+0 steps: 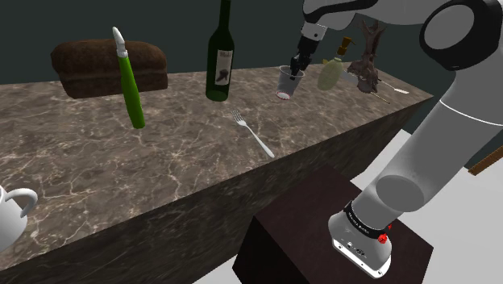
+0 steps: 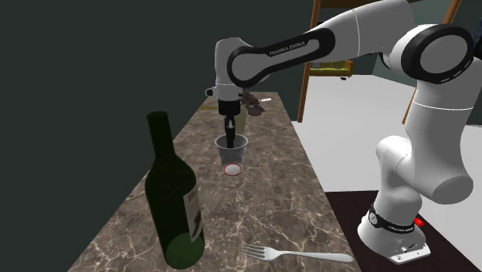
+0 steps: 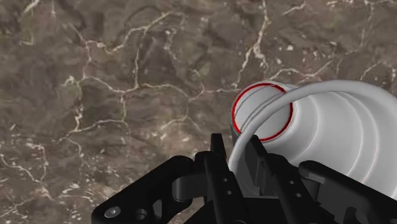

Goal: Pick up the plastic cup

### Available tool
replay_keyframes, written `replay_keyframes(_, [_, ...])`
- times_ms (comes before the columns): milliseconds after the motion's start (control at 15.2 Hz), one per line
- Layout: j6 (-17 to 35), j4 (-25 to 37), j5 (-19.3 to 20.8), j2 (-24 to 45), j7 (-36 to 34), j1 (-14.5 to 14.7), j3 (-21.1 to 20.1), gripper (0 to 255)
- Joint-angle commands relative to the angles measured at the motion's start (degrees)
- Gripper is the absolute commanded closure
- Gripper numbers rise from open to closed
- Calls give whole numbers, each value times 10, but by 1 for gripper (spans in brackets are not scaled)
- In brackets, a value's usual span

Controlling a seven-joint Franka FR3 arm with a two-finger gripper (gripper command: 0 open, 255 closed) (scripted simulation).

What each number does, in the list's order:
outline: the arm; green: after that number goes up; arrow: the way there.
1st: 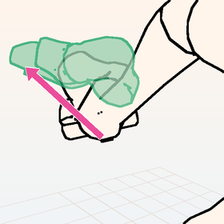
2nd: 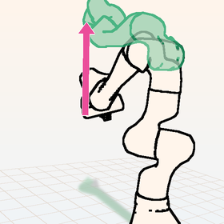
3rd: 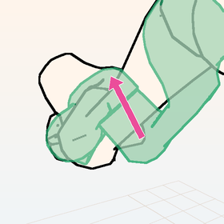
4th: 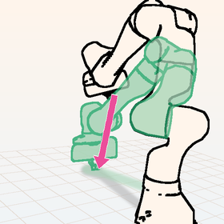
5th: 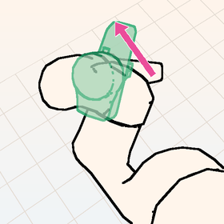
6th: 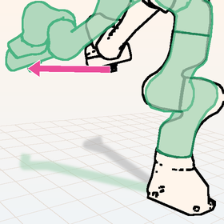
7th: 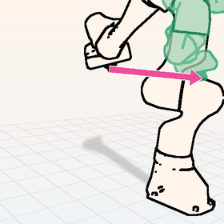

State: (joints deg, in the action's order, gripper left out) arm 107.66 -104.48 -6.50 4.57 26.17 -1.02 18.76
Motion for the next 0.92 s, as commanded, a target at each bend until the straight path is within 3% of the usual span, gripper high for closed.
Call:
replay_keyframes(0, [0,0,0,0,0,0,0,255])
replay_keyframes(330, [0,-1,0,-1,1,0,0,255])
replay_keyframes(858, [-60,54,4,-6,-5,-1,1,255])
